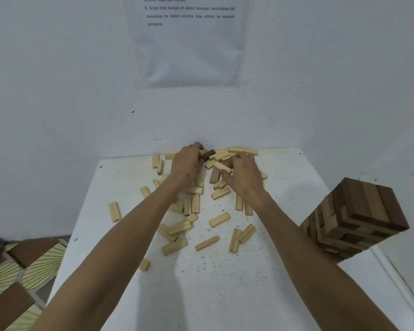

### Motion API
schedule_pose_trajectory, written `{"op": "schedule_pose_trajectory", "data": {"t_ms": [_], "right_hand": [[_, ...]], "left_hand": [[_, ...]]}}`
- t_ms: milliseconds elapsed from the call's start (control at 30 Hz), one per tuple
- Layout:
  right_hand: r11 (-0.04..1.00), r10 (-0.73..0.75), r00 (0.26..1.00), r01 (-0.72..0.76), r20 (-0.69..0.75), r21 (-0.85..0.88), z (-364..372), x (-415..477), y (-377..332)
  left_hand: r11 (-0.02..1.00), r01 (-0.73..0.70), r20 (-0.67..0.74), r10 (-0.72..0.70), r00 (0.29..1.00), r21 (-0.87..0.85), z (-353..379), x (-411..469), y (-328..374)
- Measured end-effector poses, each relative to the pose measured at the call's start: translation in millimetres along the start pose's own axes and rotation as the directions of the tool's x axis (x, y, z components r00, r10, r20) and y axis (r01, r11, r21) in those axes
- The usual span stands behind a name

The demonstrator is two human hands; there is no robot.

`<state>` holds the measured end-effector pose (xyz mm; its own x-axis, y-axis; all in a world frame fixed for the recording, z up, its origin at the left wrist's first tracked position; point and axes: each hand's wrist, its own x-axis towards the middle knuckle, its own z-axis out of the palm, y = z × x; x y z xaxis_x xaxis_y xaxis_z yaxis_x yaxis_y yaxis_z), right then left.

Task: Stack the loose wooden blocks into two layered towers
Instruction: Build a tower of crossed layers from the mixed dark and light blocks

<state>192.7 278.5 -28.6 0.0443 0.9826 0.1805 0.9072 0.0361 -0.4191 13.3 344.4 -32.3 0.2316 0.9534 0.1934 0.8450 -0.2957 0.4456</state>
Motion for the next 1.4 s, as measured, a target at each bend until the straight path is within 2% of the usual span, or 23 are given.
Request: {"op": "schedule_pose_trajectory", "data": {"t_ms": [133, 333, 400, 467, 533, 633, 1400], "right_hand": [[0.992, 0.116, 0.993, -0.117, -0.024, -0.048, -9, -5, 2], [0.922, 0.318, 0.944, -0.286, 0.09, -0.259, -20, -4, -2], [0.942, 0.255, 0.963, -0.228, 0.085, -0.244, -19, -1, -3], [0.98, 0.104, 0.991, -0.088, 0.081, -0.179, -14, 0, -1], [0.992, -0.018, 0.995, 0.03, 0.098, -0.122, -8, 1, 4], [0.991, -0.105, 0.988, 0.114, 0.115, -0.071, -2, 2, 10], [0.986, -0.166, 0.982, 0.165, 0.095, 0.013, -8, 12, 15]], "left_hand": [[0.999, 0.011, -0.013, -0.011, 1.0, -0.043, -2, -4, 0], [0.991, 0.043, -0.028, -0.047, 0.999, -0.13, -6, -15, -3], [0.987, 0.057, -0.034, -0.062, 0.997, -0.148, -8, -19, -4], [0.984, 0.07, -0.046, -0.079, 0.996, -0.161, -9, -22, -5], [0.98, 0.085, -0.051, -0.096, 0.994, -0.182, -11, -25, -6], [0.968, 0.105, -0.068, -0.124, 0.99, -0.229, -15, -27, -6], [0.941, 0.08, -0.06, -0.106, 0.993, -0.329, -19, -36, -5]]}}
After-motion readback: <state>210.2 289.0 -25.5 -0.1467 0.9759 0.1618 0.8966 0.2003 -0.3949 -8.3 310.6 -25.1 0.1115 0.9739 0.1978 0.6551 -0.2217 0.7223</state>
